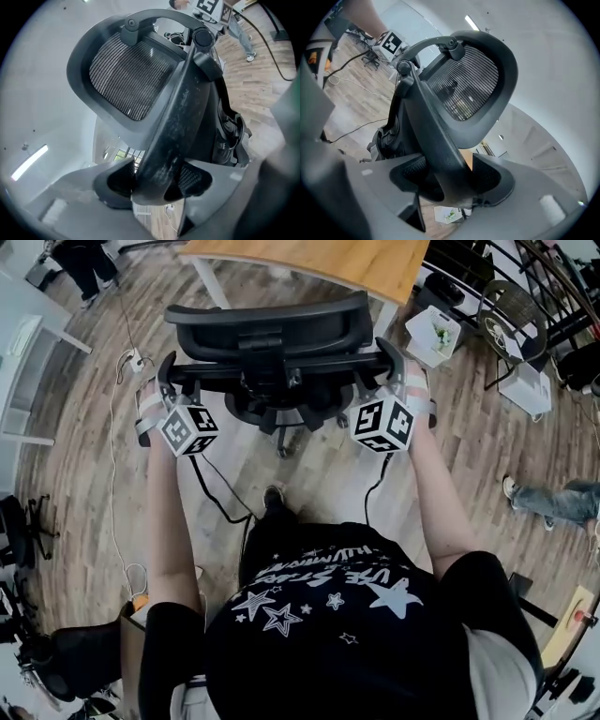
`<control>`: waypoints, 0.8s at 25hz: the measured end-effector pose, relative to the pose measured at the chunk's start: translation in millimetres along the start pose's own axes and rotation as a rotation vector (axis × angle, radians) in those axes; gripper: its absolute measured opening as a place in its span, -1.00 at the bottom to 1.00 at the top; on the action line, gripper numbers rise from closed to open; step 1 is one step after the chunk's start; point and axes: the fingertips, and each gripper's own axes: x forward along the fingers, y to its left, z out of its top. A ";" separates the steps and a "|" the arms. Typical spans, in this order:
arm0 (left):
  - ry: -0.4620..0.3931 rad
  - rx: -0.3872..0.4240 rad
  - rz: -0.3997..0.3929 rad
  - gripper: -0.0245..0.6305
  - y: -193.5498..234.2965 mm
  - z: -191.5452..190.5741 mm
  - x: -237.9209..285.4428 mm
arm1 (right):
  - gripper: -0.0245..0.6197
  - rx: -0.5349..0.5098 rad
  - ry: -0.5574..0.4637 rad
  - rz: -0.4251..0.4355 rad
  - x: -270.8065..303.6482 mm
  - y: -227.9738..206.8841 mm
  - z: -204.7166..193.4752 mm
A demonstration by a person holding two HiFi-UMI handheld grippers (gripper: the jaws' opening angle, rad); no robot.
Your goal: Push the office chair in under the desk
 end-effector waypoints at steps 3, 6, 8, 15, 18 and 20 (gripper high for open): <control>-0.022 0.005 -0.018 -0.13 9.6 -0.7 31.3 | -0.02 0.012 0.035 -0.016 21.4 -4.9 5.6; -0.042 0.012 -0.032 -0.13 20.9 -4.6 59.5 | -0.02 0.022 0.068 -0.033 39.3 -7.6 15.1; -0.057 0.017 -0.041 -0.13 28.1 -8.7 76.8 | -0.02 0.026 0.086 -0.039 49.9 -7.3 22.4; -0.146 0.038 -0.065 -0.13 44.2 -6.9 136.6 | -0.04 0.035 0.172 -0.093 84.5 -13.8 33.1; -0.153 0.054 -0.064 -0.13 56.3 -14.6 158.5 | -0.06 0.035 0.203 -0.112 105.4 -12.0 41.9; -0.169 0.056 -0.070 -0.13 60.3 -12.7 173.5 | -0.08 0.023 0.222 -0.126 113.9 -14.9 43.5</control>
